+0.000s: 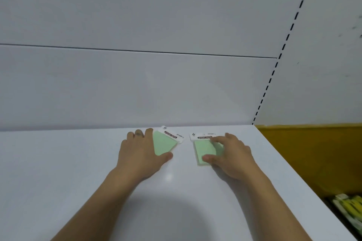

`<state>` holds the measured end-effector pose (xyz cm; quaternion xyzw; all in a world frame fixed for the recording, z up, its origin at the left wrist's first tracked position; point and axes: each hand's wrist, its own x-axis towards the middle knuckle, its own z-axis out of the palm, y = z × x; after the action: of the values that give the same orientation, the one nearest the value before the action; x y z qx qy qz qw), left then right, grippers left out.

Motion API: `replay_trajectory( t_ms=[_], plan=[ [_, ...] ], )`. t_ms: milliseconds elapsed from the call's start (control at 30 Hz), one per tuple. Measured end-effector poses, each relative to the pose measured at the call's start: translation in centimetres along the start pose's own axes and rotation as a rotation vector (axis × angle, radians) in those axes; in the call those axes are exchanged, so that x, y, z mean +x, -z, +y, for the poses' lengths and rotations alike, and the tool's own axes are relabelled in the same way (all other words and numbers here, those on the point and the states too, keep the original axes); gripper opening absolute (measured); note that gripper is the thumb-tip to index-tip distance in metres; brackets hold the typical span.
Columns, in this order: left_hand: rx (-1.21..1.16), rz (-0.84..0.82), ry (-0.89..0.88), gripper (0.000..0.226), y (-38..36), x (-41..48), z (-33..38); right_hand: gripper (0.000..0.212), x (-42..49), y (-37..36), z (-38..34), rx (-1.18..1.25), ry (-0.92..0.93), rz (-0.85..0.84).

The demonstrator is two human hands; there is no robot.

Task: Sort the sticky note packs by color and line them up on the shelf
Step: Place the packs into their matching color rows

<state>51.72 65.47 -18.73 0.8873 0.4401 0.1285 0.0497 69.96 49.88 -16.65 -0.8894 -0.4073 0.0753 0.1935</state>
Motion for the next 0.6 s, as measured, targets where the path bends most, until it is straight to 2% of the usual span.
replay_trajectory(
  t_ms=[200,300,400,500,600],
  plan=[
    [0.002,0.014,0.09,0.086,-0.1,0.1,1.0,0.064,-1.5,0.5,-0.9,0.027,-0.132,0.159],
    [-0.024,0.006,0.1,0.087,0.1,-0.1,1.1,0.072,-2.0,0.0,-2.0,-0.105,-0.154,0.143],
    [-0.112,-0.042,0.099,0.093,0.8,0.1,1.1,0.079,-1.9,-0.2,-2.3,-0.137,-0.147,0.119],
    [-0.27,-0.137,0.127,0.092,1.1,0.4,0.7,0.097,-1.3,0.3,-1.7,-0.039,-0.211,0.037],
    [-0.382,-0.187,0.14,0.092,1.3,0.3,0.6,0.097,-0.8,0.6,-0.9,0.148,-0.255,-0.039]
  ],
)
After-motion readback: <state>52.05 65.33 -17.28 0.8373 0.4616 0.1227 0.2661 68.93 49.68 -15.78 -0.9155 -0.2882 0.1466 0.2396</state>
